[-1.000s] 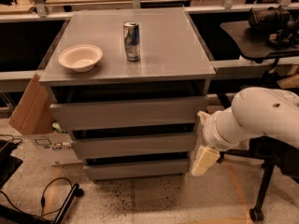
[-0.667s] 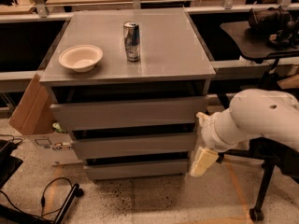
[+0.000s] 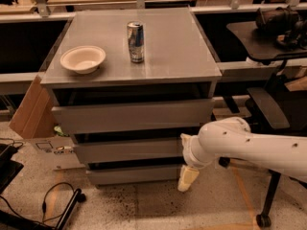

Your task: Open middle drawer

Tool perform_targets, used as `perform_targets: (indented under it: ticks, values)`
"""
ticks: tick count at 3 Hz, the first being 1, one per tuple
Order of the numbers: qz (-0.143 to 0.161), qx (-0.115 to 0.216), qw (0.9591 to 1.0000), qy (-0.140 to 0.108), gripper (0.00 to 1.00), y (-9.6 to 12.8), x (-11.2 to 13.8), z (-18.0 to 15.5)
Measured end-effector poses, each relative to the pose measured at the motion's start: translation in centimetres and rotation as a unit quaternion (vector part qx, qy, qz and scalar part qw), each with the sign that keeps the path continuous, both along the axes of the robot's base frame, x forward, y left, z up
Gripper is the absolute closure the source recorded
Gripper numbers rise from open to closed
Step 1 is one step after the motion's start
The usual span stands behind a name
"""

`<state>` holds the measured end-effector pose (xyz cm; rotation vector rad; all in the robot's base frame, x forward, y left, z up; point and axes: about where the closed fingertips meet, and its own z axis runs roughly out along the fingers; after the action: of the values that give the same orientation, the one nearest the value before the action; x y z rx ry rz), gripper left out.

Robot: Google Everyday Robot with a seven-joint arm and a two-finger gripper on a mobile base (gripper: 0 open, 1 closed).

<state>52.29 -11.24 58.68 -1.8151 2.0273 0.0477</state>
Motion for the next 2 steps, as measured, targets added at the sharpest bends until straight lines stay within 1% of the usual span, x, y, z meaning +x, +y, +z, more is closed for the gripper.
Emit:
perform_targets:
  ticks: [1, 2]
  values:
    - [0.034, -0.059, 0.9976, -0.011, 0.00, 2.0, 3.0, -5.7]
    - [0.058, -0.107, 0.9924, -0.013, 0.00, 3.0, 5.1, -8.5]
